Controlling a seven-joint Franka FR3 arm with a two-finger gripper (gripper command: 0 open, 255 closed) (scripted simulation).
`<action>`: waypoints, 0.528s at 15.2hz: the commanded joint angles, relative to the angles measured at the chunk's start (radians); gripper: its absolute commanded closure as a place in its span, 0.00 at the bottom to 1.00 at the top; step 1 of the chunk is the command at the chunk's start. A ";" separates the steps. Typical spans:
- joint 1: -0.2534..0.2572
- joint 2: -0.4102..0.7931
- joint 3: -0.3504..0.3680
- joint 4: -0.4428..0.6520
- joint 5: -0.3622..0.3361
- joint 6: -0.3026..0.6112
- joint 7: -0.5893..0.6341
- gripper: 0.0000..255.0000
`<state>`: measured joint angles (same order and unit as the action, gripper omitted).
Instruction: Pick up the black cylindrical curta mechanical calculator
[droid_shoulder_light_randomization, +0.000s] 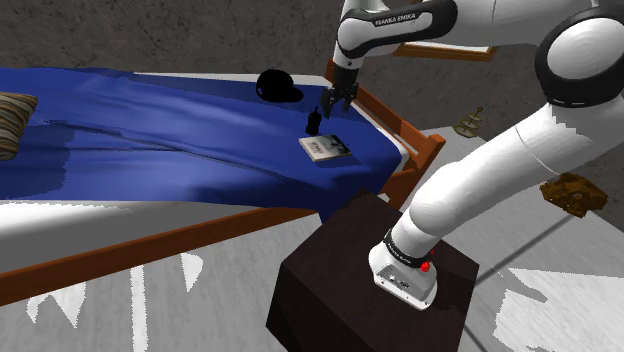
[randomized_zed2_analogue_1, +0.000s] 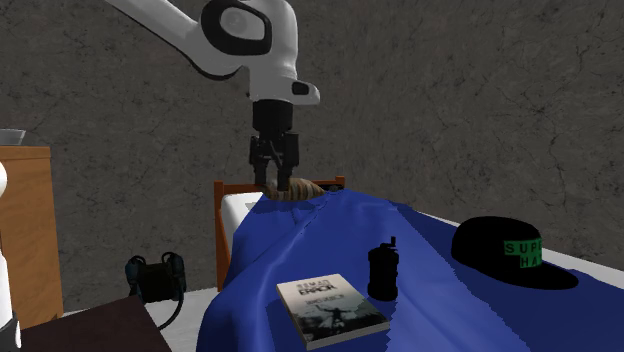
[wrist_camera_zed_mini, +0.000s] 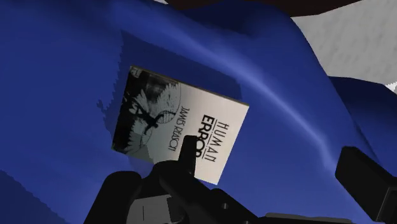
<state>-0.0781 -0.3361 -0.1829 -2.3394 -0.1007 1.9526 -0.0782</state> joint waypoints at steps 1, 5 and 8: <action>-0.006 0.066 -0.023 0.032 0.005 0.043 -0.030 0.00; -0.016 0.213 -0.062 0.121 0.037 0.113 -0.095 0.00; -0.027 0.325 -0.084 0.201 0.073 0.152 -0.148 0.00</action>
<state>-0.1017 -0.0569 -0.2587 -2.1772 -0.0427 2.0949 -0.2059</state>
